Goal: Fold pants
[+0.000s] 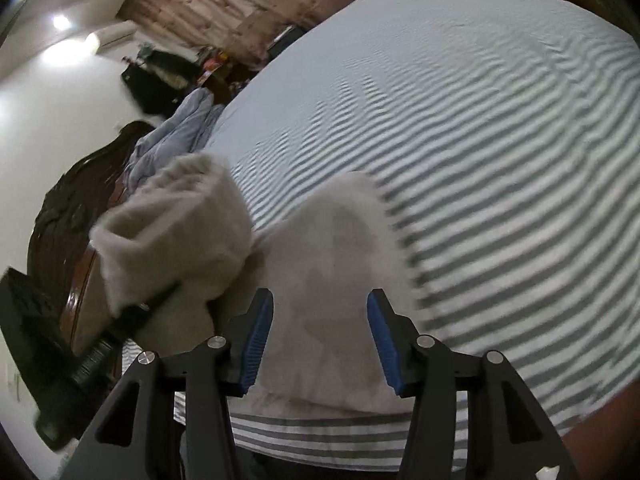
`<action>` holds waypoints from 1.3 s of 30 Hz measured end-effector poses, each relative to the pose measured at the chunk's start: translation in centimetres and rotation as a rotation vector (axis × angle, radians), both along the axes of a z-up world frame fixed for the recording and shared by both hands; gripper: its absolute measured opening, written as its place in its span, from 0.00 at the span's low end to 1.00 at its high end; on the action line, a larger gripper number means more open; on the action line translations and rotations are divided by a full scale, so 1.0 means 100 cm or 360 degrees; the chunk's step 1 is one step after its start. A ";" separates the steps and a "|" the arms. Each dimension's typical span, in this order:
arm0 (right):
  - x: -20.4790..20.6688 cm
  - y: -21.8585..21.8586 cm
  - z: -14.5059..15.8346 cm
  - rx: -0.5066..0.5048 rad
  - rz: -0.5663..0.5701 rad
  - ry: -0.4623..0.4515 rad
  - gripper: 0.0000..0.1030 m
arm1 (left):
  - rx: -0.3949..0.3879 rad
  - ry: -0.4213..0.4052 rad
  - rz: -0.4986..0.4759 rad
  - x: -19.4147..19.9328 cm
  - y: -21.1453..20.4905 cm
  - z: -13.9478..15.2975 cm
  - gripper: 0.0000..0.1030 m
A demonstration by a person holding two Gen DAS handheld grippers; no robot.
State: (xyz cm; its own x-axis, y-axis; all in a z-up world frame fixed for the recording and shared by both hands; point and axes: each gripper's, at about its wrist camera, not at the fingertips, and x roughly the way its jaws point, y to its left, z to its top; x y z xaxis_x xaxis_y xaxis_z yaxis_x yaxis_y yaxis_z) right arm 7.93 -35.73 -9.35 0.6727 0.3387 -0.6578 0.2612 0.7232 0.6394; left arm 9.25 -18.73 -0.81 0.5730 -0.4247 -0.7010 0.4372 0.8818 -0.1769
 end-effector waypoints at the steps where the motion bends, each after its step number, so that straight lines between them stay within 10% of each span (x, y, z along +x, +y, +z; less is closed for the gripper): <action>1: -0.004 -0.007 -0.003 0.0009 -0.0019 0.0011 0.46 | 0.0031 0.0001 -0.0009 -0.003 -0.008 -0.006 0.16; 9: -0.017 -0.036 -0.031 0.0093 -0.0095 0.0070 0.46 | 0.0339 -0.0140 -0.0053 -0.034 -0.045 -0.047 0.22; 31: -0.022 -0.028 -0.026 0.0092 -0.0032 0.0050 0.48 | 0.0413 -0.0011 -0.0051 -0.040 -0.040 -0.047 0.37; 39: -0.035 -0.033 -0.027 0.0086 -0.0060 0.0053 0.48 | 0.0564 -0.0071 -0.0001 -0.050 -0.044 -0.047 0.62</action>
State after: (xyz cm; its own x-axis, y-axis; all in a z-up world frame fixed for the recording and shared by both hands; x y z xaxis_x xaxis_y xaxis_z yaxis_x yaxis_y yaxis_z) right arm 4.46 -39.01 -12.03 0.6636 0.3491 -0.6617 0.3094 0.6772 0.6676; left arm 4.28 -23.17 -5.51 0.6061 -0.1602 -0.7791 0.4382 0.8847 0.1590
